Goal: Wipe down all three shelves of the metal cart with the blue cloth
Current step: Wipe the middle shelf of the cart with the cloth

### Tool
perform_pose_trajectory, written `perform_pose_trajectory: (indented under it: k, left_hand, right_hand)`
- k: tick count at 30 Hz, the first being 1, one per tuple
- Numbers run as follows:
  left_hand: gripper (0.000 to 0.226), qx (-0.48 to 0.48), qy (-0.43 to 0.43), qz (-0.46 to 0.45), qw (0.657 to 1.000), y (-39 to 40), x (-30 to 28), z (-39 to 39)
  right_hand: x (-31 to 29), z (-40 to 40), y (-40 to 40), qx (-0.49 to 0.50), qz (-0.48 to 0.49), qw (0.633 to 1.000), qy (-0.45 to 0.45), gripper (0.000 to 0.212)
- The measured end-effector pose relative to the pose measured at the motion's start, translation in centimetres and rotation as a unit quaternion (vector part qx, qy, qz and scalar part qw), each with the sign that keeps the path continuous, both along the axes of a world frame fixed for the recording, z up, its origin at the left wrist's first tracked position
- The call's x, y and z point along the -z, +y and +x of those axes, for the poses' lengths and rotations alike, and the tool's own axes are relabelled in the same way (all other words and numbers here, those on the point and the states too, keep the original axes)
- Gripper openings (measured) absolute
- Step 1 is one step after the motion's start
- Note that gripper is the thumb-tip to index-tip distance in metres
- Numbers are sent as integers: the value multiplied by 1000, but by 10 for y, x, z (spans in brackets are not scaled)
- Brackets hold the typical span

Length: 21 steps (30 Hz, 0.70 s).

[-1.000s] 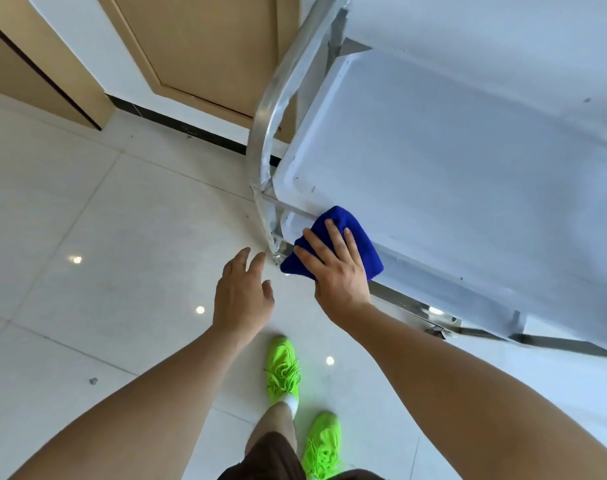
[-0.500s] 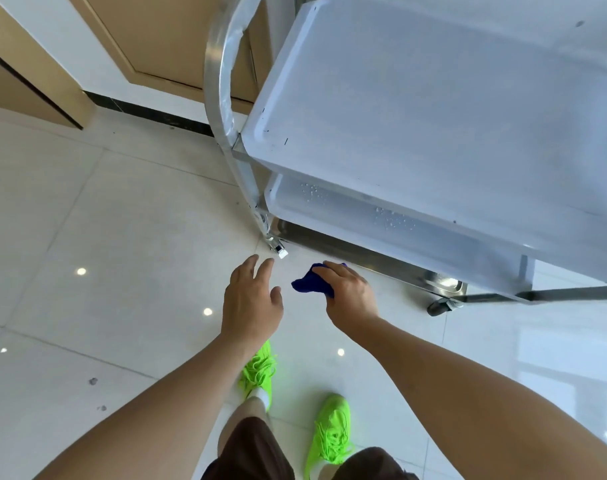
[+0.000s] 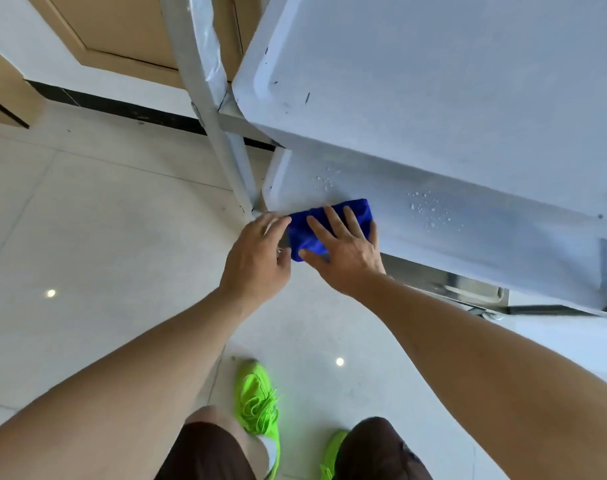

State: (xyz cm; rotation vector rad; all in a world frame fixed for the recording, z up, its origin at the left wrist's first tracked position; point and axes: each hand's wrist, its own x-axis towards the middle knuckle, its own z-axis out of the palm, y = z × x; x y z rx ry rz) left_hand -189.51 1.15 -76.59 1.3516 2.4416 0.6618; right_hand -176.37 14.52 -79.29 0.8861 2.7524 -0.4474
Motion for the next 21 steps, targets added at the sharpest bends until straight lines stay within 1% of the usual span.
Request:
perform_pose_trajectory:
  k: [4, 6, 8, 11, 12, 15, 17, 21]
  left_hand:
    - [37, 15, 43, 95, 994, 44, 46, -19]
    - [35, 6, 69, 113, 991, 63, 61, -29]
    - [38, -13, 82, 127, 988, 80, 69, -40]
    - [42, -28, 99, 150, 983, 103, 74, -52]
    - [43, -37, 92, 160, 982, 110, 74, -56]
    - [45, -73, 38, 189, 978, 129, 73, -69]
    - [45, -92, 17, 199, 975, 133, 73, -72]
    - [48, -105, -15, 188, 977, 132, 71, -67]
  right_hand:
    - [39, -3, 9, -27, 119, 990, 76, 69]
    - [51, -10, 8, -18, 173, 981, 90, 68]
    - [55, -20, 7, 4, 197, 976, 93, 71]
    - [54, -39, 15, 32, 195, 975, 104, 76]
    - [53, -45, 19, 32, 191, 975, 108, 77]
    - [51, -61, 35, 58, 155, 979, 120, 78]
    - [51, -70, 42, 76, 133, 982, 114, 77]
    - [50, -82, 52, 92, 116, 984, 104, 76]
